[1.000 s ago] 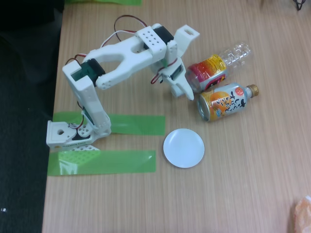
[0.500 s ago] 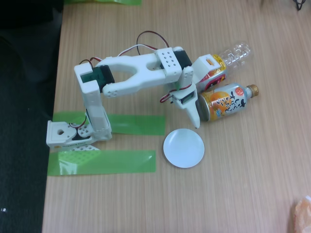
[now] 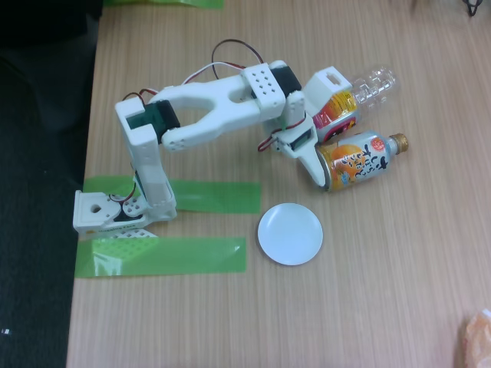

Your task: Pick up the plastic bottle and stand it up on the white place

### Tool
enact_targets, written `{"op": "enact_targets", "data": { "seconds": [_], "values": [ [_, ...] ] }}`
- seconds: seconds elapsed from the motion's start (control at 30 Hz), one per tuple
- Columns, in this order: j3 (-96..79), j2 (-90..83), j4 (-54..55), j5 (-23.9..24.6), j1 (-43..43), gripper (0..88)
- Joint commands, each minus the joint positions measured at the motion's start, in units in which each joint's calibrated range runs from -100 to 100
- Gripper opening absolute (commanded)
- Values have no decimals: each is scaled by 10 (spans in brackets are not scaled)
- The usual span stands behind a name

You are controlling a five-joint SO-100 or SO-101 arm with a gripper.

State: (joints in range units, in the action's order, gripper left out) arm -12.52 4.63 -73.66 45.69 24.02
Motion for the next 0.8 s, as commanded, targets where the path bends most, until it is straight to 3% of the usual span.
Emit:
{"op": "enact_targets", "data": {
  "seconds": [0.0, 0.77],
  "values": [
    [19, -5, -5, -2, 15, 473],
    [-28, -5, -16, 3, -30, 473]
  ]
}}
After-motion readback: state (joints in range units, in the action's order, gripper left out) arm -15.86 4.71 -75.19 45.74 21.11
